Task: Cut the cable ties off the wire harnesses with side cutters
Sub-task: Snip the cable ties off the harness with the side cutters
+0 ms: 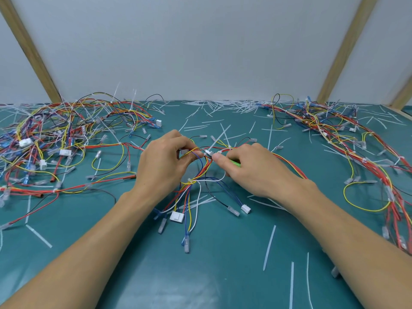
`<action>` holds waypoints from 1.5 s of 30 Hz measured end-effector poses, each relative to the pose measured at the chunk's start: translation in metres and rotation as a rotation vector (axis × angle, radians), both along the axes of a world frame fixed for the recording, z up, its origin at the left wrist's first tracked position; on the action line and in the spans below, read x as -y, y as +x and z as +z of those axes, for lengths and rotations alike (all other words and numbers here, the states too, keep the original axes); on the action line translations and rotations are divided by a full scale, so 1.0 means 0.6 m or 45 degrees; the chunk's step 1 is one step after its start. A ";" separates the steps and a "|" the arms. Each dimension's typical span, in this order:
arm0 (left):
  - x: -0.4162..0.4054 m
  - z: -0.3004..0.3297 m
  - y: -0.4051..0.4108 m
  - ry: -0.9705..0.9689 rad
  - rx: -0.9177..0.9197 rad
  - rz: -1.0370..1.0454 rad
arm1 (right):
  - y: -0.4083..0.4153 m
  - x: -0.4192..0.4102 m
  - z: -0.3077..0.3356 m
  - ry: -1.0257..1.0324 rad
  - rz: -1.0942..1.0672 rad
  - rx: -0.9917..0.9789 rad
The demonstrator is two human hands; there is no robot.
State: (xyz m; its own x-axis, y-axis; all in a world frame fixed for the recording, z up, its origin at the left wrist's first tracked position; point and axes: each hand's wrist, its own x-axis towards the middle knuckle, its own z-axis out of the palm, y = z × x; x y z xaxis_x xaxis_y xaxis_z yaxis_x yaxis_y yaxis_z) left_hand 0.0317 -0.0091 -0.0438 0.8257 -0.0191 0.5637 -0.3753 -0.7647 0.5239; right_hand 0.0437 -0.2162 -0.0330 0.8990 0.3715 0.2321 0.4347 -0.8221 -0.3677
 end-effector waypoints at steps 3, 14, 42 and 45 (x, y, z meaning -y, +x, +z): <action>0.000 0.000 0.000 0.004 -0.002 -0.025 | 0.002 0.002 -0.001 0.008 0.004 0.001; 0.000 0.000 -0.001 0.009 0.001 -0.048 | 0.002 0.004 0.002 0.012 0.005 -0.015; -0.001 -0.001 -0.002 0.014 0.011 -0.055 | 0.003 0.004 0.003 -0.001 -0.010 -0.030; 0.000 0.000 -0.003 0.018 0.009 -0.053 | 0.003 0.004 0.003 -0.002 -0.015 -0.037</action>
